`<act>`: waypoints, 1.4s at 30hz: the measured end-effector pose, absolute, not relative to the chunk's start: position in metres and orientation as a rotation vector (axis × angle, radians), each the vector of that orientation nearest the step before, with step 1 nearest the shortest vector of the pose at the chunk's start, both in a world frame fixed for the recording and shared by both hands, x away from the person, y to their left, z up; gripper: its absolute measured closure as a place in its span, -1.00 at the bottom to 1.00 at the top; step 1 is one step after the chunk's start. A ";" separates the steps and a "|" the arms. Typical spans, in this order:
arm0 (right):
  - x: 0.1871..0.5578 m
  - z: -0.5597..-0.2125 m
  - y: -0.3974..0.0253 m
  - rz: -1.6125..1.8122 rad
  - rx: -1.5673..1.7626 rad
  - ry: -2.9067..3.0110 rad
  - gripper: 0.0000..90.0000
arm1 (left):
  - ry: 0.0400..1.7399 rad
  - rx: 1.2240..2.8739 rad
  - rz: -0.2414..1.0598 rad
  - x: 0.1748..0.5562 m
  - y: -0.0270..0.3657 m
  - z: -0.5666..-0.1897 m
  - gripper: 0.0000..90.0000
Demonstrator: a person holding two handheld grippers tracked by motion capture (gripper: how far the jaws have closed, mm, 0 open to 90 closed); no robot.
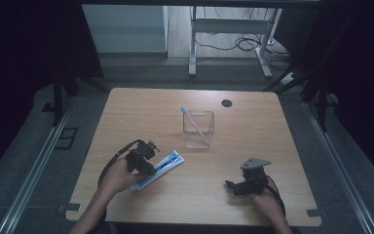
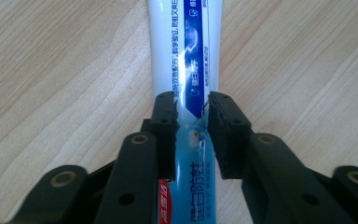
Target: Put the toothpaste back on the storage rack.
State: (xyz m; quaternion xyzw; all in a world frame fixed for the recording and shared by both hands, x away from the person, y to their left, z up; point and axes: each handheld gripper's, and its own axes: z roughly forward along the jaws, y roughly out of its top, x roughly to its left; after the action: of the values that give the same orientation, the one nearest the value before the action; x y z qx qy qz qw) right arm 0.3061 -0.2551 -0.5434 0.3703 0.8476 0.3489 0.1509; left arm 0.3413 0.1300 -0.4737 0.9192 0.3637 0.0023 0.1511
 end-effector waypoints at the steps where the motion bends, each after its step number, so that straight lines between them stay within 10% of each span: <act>1: 0.306 -0.543 -0.255 1.002 1.063 2.434 -0.96 | 1.046 2.646 0.007 0.343 0.129 -0.474 0.55; 19: 0.306 -0.543 -0.255 1.002 1.062 2.434 -0.96 | 1.094 2.731 -0.073 0.356 0.114 -0.492 0.14; 35: 0.306 -0.543 -0.255 1.002 1.062 2.434 -0.96 | 1.090 2.811 -0.130 0.366 0.107 -0.495 0.13; 42: 0.306 -0.543 -0.255 1.002 1.062 2.434 -0.96 | 1.071 2.826 -0.118 0.365 0.105 -0.491 0.41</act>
State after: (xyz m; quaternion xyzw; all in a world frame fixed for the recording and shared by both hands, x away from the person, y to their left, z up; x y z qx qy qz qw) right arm 0.3061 -0.2551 -0.5434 0.3700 0.8476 0.3490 0.1511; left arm 0.3651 0.1055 -0.4905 0.9328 0.3535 -0.0389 0.0585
